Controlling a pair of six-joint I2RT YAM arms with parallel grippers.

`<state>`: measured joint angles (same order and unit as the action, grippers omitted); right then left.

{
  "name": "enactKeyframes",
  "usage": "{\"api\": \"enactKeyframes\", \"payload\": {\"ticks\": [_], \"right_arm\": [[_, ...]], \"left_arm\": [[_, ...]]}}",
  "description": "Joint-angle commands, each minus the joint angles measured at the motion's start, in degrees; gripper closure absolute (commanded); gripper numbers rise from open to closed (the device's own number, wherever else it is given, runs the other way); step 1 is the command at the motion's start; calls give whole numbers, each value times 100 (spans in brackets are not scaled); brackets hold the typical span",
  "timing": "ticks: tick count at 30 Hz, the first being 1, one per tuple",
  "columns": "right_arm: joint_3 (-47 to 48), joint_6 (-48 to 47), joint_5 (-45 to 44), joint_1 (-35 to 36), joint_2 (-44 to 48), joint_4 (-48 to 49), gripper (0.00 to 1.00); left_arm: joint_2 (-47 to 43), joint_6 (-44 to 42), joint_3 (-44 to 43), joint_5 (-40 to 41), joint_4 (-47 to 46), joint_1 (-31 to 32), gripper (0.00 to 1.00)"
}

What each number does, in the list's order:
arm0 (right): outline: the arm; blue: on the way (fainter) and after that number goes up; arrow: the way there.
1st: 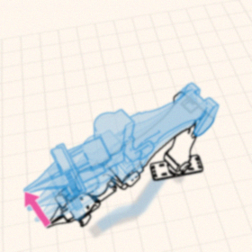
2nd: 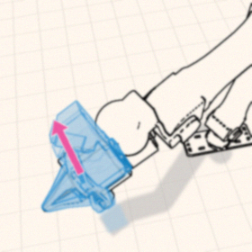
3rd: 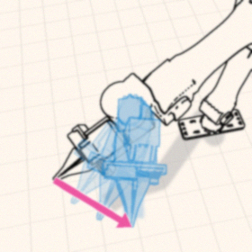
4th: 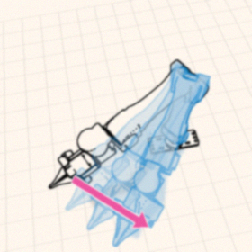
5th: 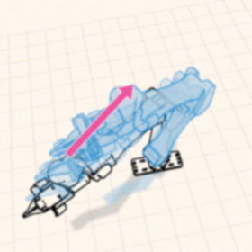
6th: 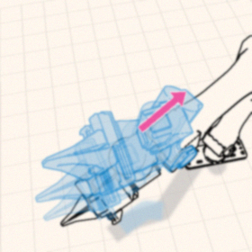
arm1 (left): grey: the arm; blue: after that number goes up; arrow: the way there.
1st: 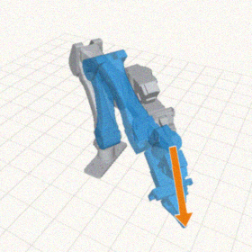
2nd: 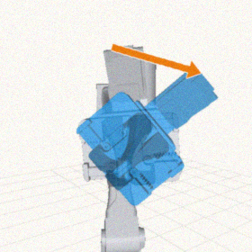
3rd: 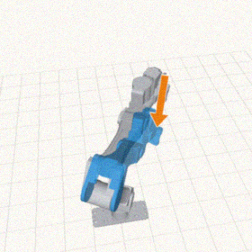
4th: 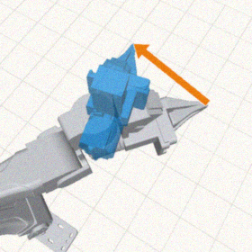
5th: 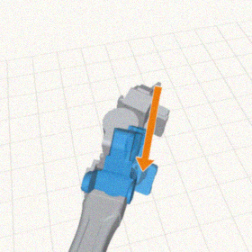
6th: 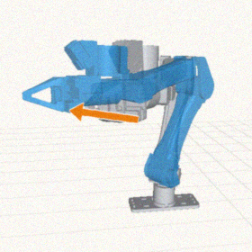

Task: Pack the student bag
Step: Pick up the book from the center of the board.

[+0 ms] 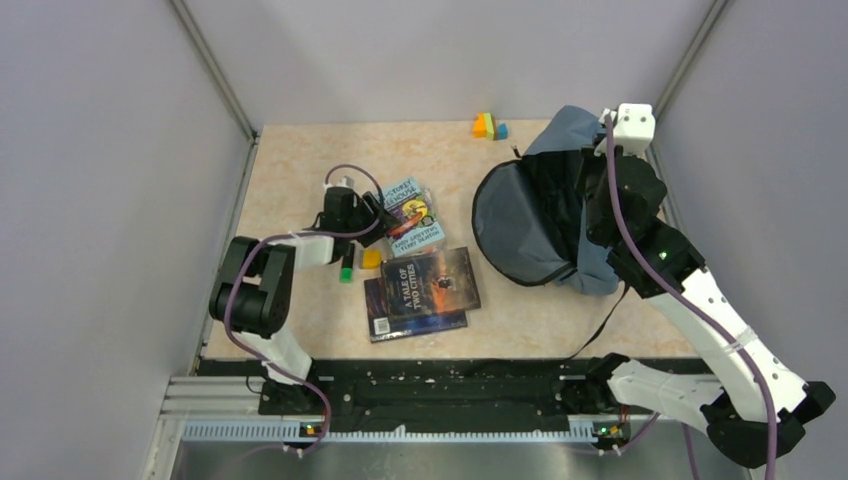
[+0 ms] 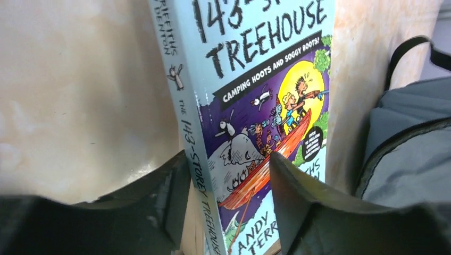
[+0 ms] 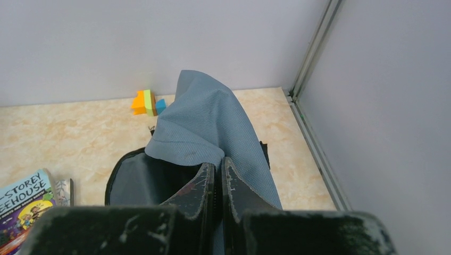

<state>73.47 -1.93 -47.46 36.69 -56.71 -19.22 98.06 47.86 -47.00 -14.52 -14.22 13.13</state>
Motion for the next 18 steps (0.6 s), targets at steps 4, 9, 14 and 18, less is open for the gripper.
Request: {"api": "enactKeyframes", "payload": {"ticks": [4,9,14,18], "right_arm": [[79,-39,32,-12,173,91,100],[79,-44,31,-12,208,81,100],[65,-36,68,-12,208,115,100],[79,-29,96,-12,203,111,100]], "left_arm": [[-143,-292,-140,67,-550,-21,80],[-1126,-528,163,188,-837,-21,100],[-2018,-655,211,-25,-776,-21,100],[-2516,-774,72,-210,-406,-19,100]]}}
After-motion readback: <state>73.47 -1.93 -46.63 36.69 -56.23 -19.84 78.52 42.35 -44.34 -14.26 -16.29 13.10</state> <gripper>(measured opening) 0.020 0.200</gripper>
